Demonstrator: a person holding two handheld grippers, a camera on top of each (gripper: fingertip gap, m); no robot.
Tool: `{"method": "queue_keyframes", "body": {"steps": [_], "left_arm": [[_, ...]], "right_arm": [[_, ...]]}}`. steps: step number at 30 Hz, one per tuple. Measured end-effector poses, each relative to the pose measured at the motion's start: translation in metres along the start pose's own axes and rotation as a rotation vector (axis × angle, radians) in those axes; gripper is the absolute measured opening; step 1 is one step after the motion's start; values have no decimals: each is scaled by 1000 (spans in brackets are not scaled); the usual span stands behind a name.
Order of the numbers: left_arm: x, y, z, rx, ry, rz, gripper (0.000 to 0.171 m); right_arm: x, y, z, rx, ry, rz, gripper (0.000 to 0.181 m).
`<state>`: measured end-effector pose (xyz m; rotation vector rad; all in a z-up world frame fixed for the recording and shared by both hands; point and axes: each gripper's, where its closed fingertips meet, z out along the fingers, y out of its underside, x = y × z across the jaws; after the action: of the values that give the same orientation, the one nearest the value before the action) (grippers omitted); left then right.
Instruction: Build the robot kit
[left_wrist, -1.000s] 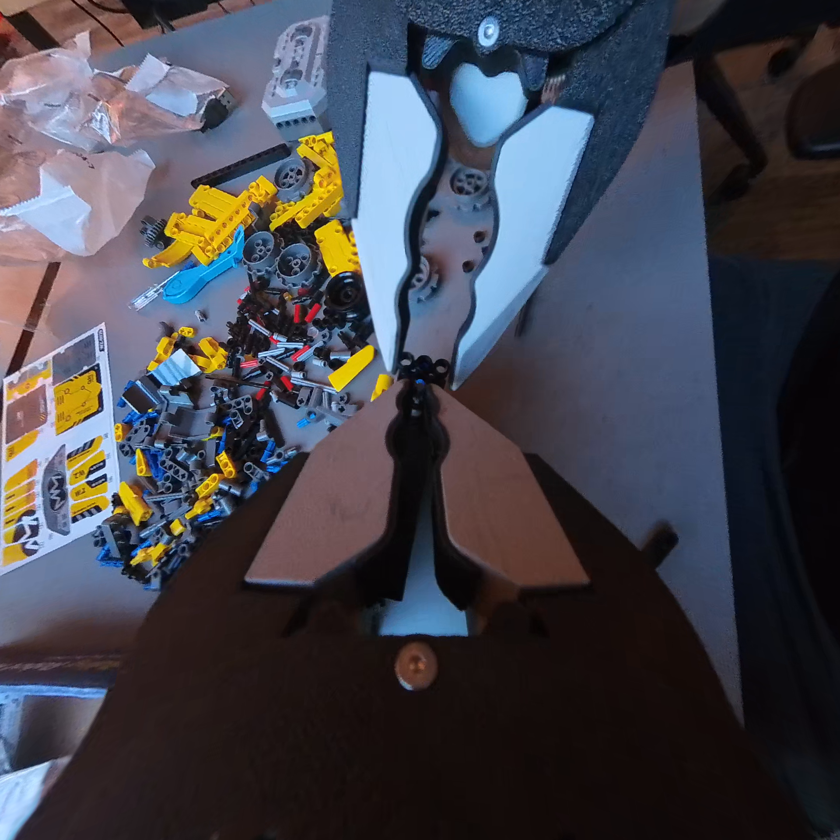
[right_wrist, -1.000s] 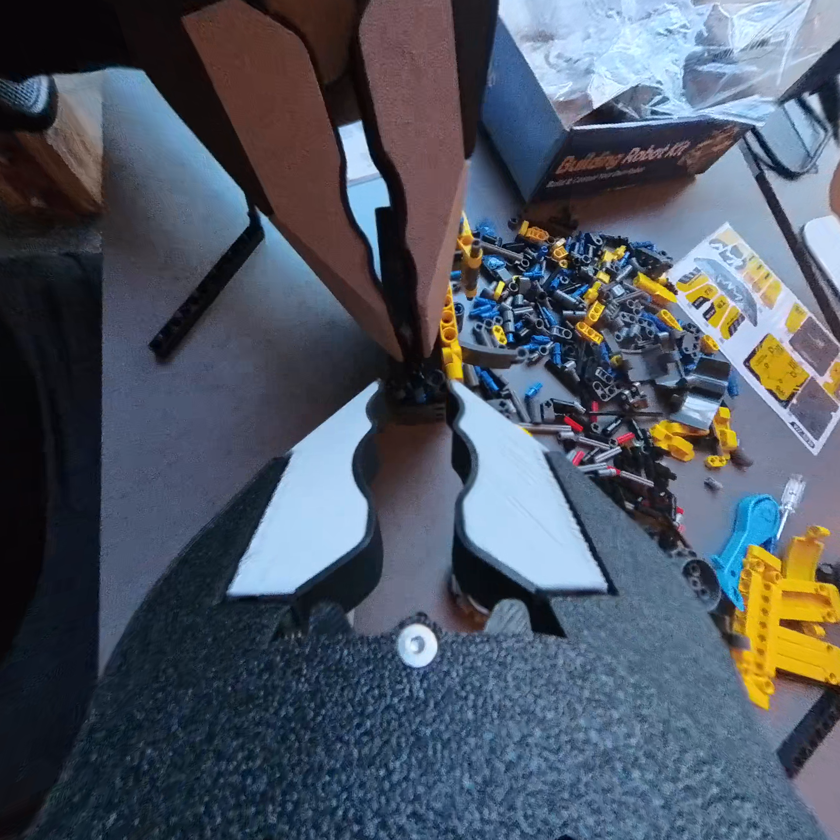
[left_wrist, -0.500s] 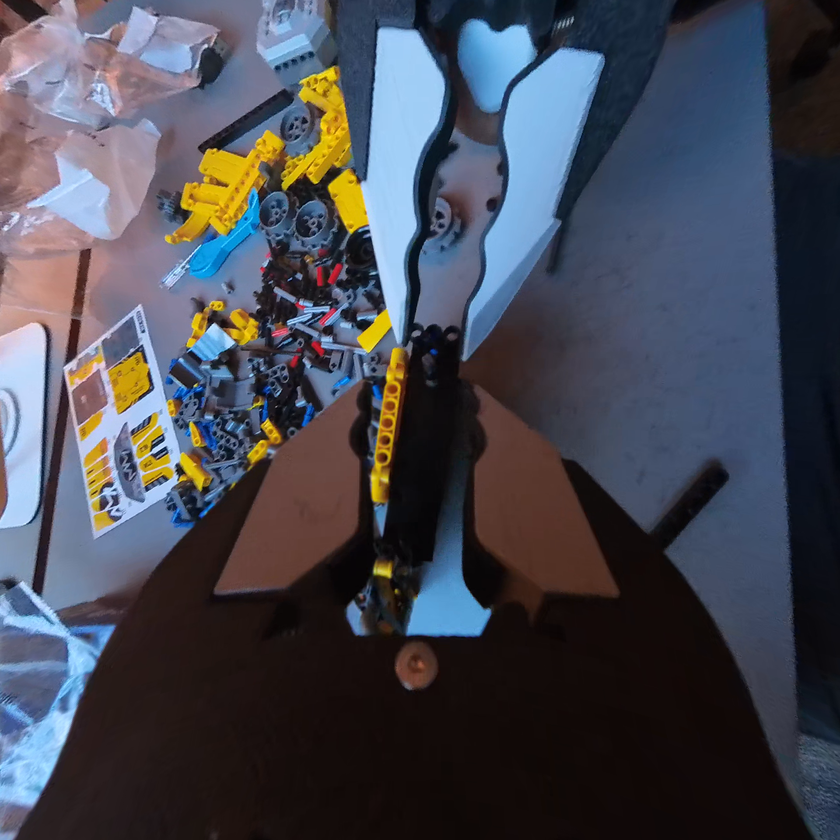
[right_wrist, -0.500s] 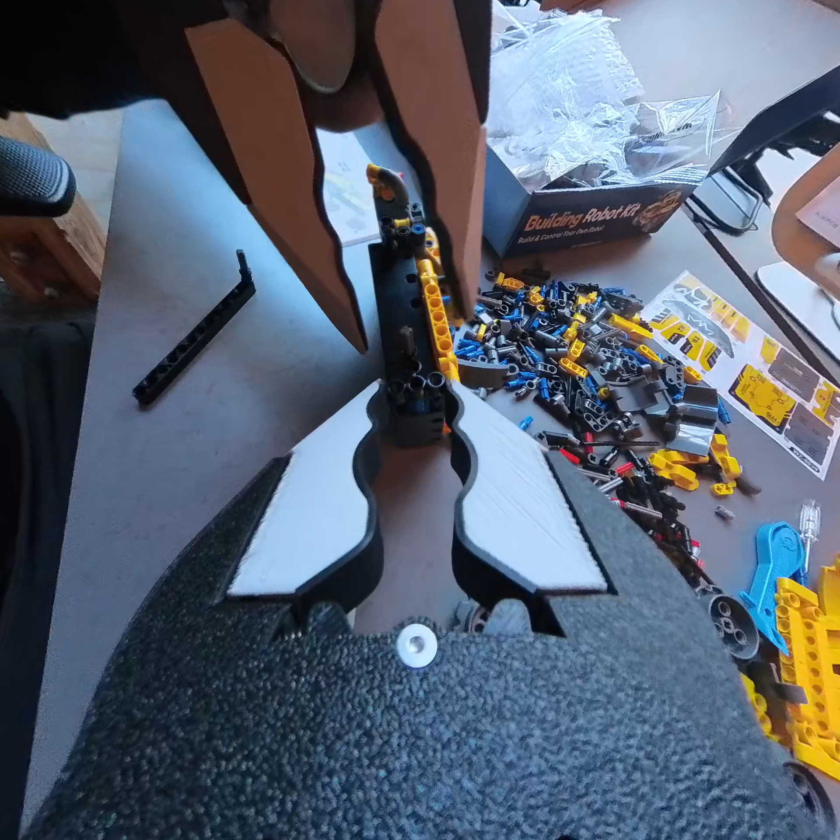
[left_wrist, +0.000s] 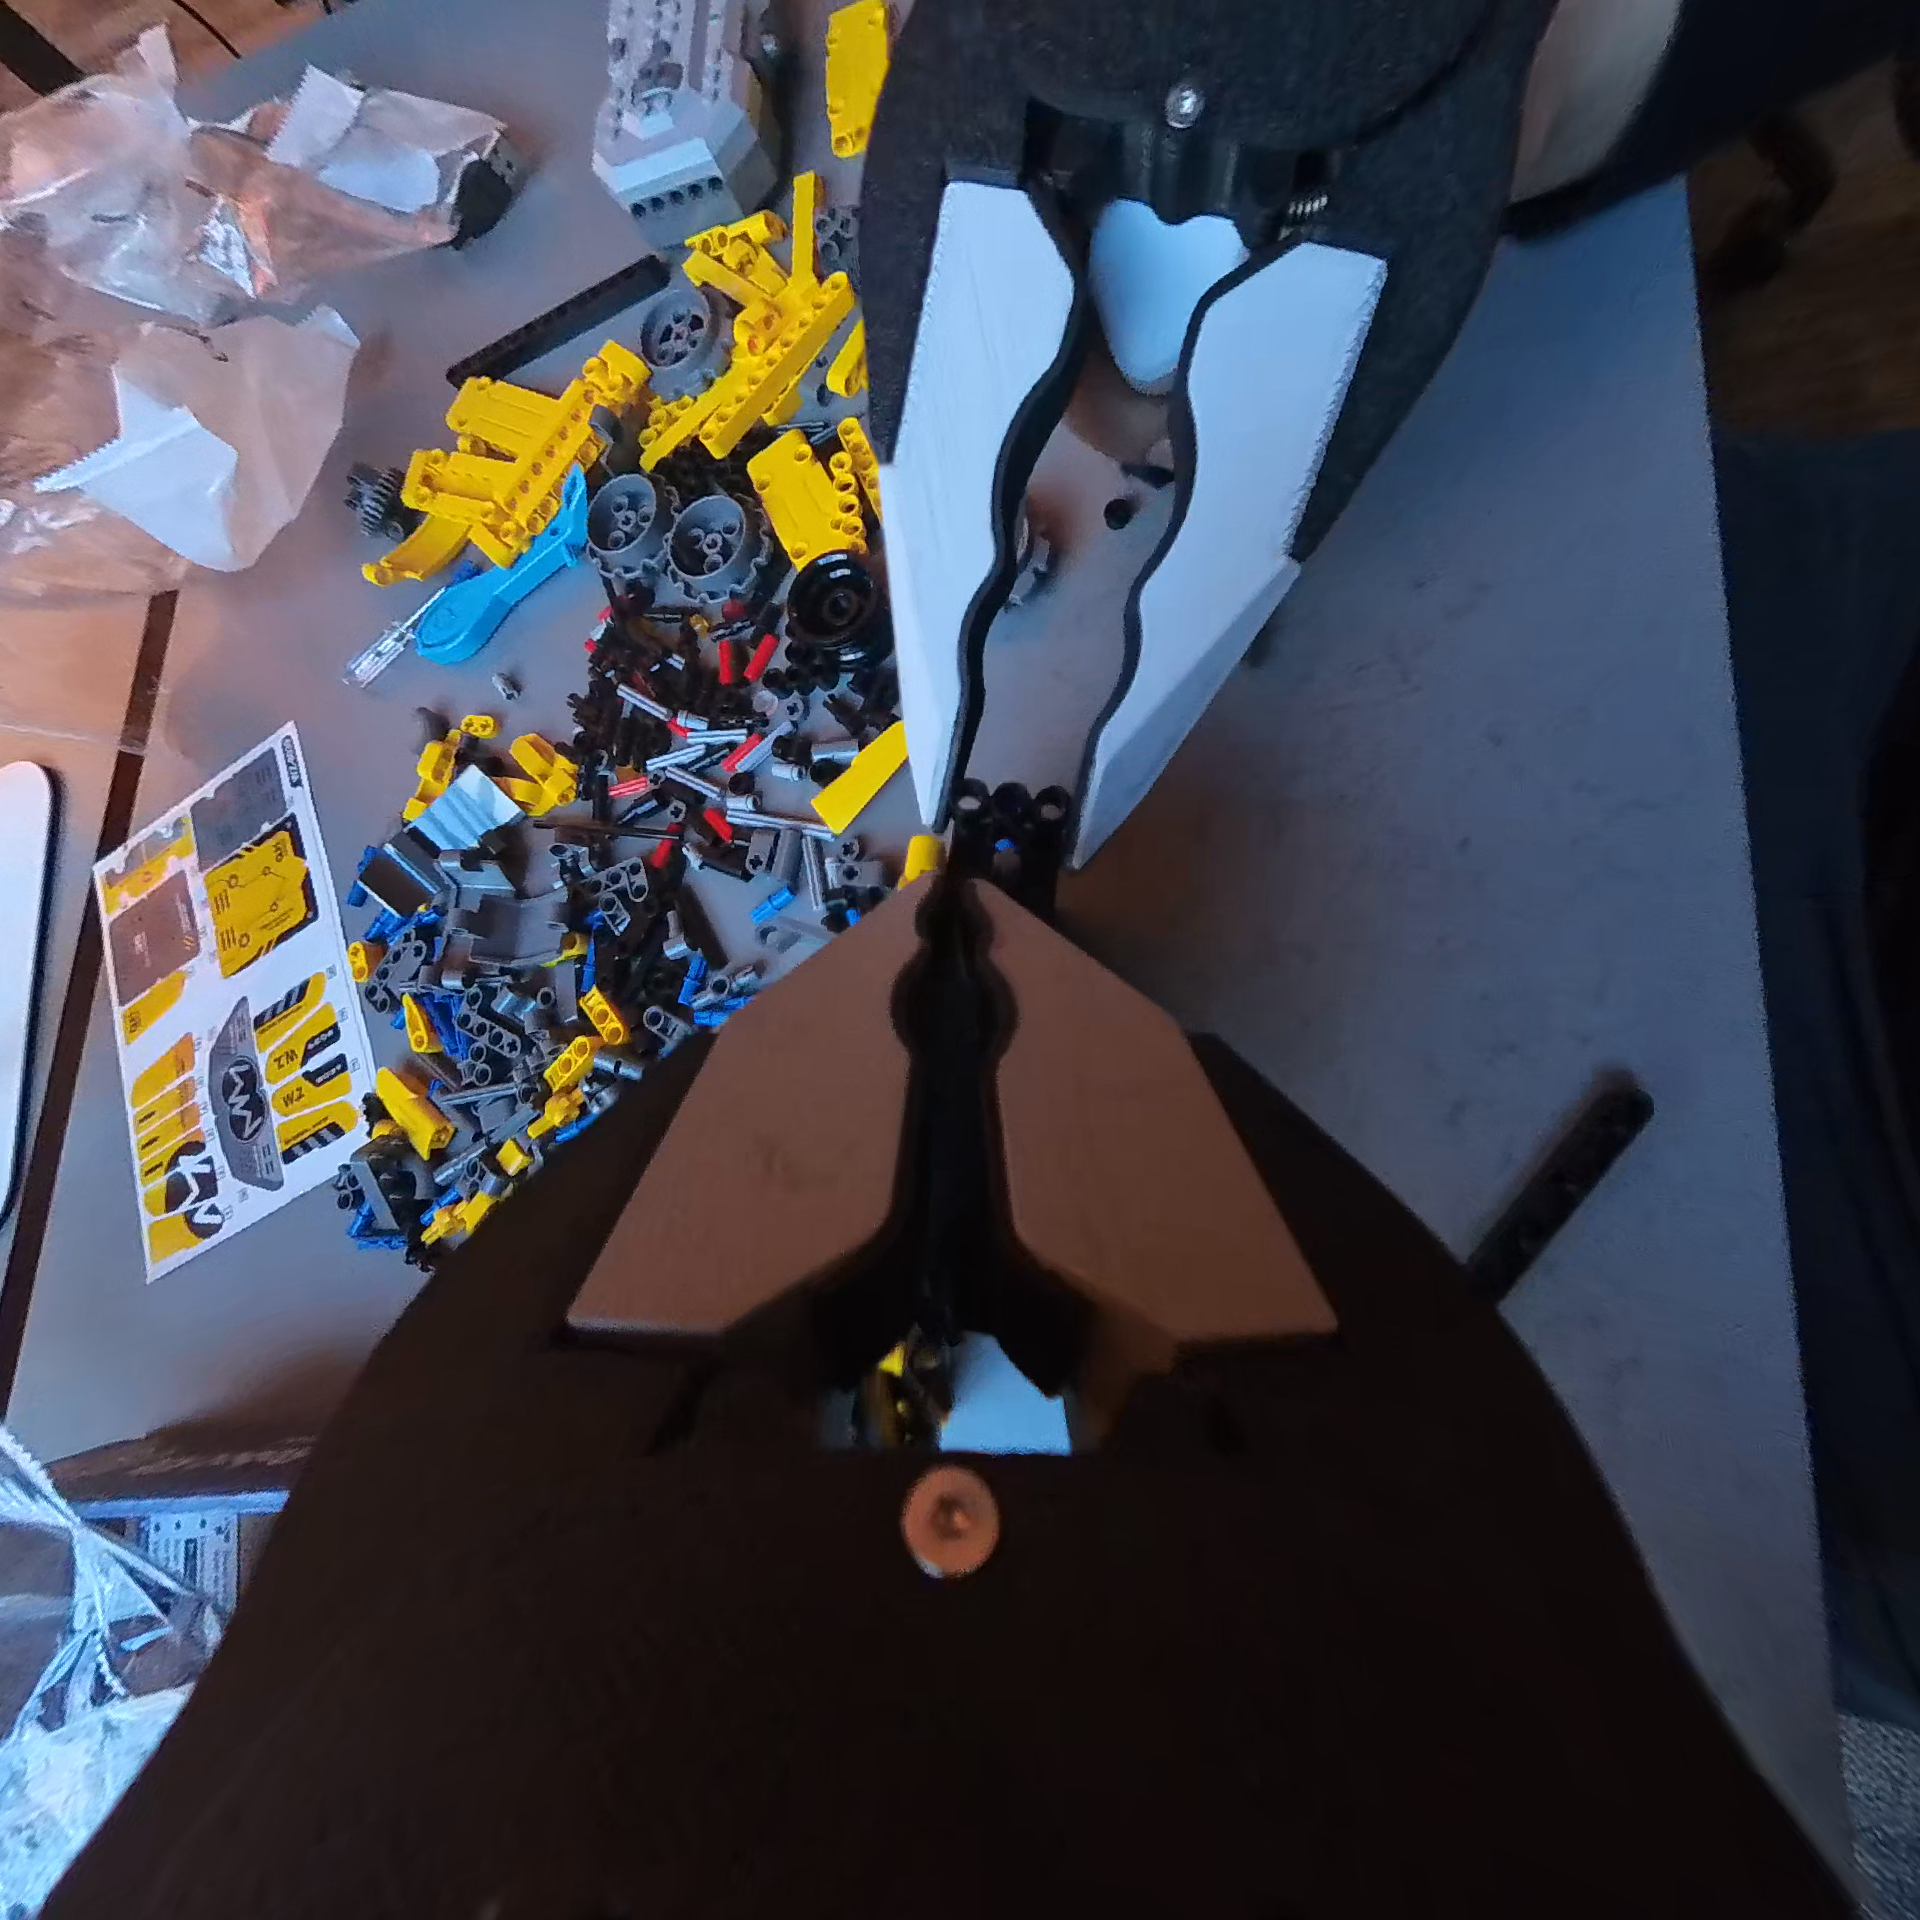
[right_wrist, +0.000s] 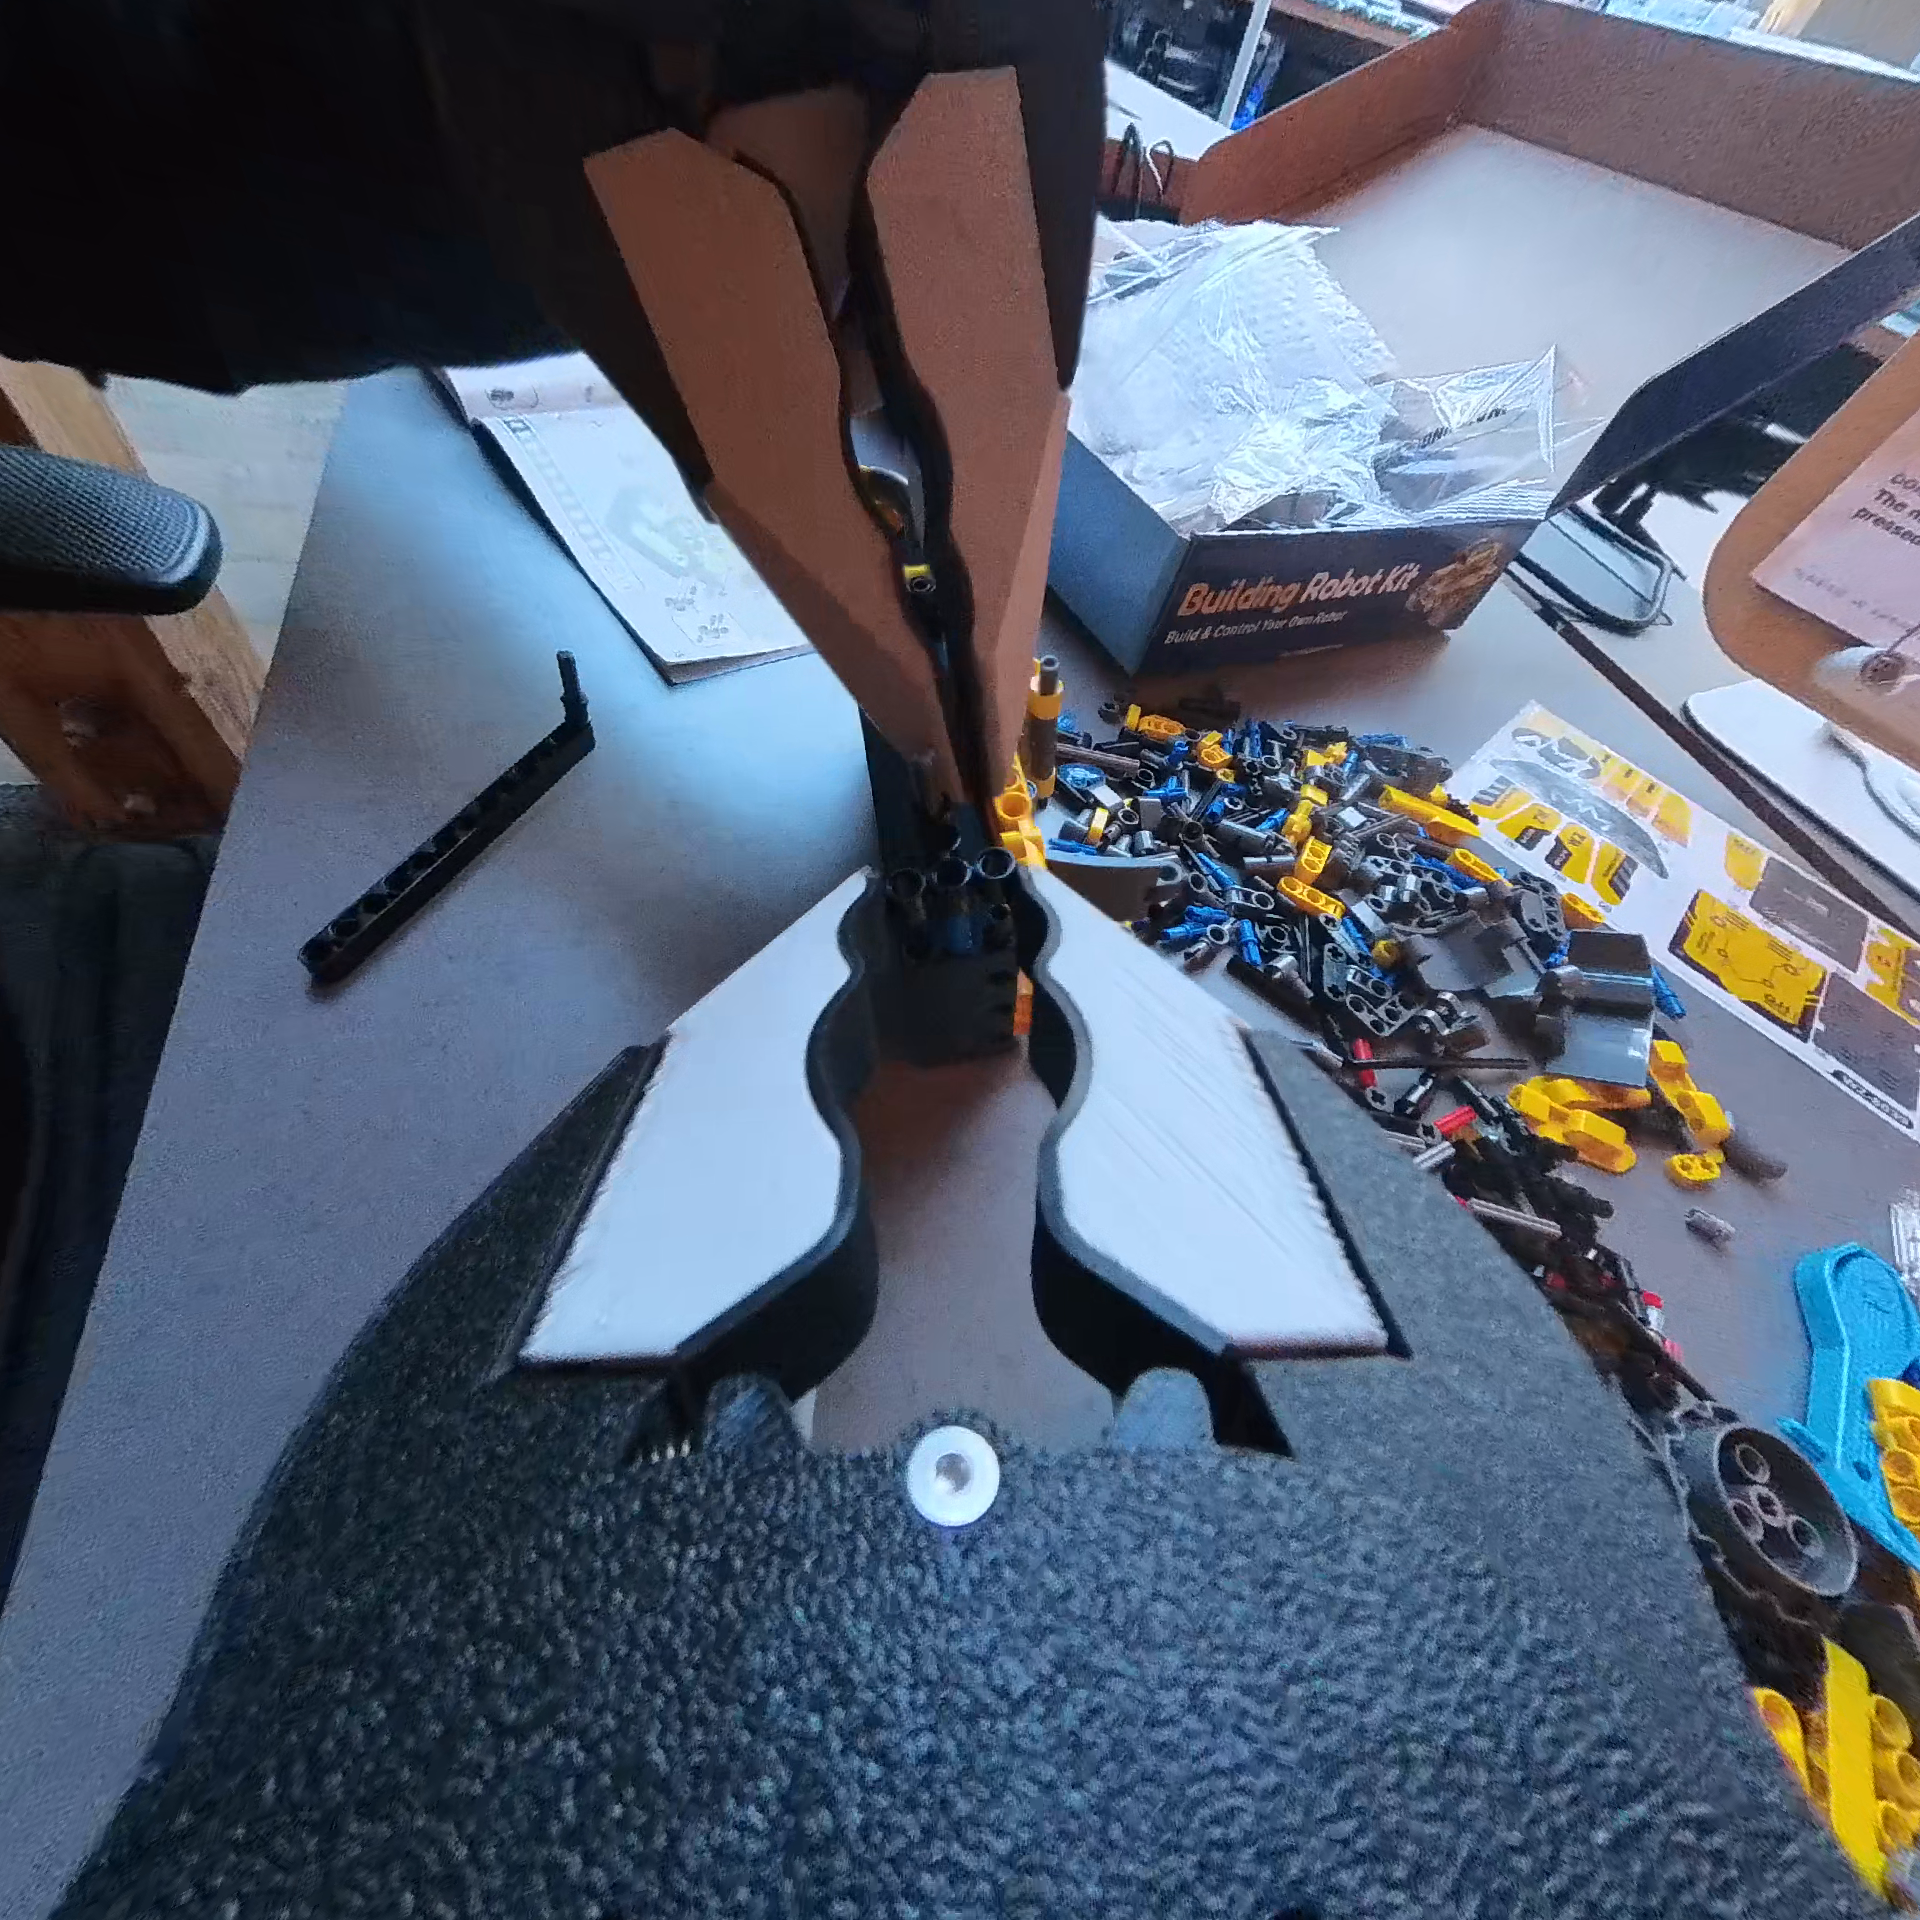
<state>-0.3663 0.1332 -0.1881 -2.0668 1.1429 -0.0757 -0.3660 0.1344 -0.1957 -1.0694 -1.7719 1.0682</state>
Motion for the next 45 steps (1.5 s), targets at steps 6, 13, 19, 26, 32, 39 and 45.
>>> {"method": "queue_keyframes", "body": {"steps": [6,13,19,26,32,39,45], "left_arm": [[6,-1,-7,37,117,-56,15],[7,1,10,8,88,4,3],[5,1,9,-50,77,25,3],[4,4,10,-59,79,49,3],[1,7,10,-45,87,18,4],[1,7,9,-36,110,13,3],[5,13,12,-48,131,27,3]], "right_arm": [[-1,0,0,11,-2,6,23],[-1,1,0,10,6,-3,23],[-2,2,-2,-74,-53,132,24],[10,2,-12,-234,-252,609,33],[6,9,-4,-359,-464,843,18],[3,4,1,-419,-561,946,22],[-5,6,4,-508,-726,1024,11]]}}
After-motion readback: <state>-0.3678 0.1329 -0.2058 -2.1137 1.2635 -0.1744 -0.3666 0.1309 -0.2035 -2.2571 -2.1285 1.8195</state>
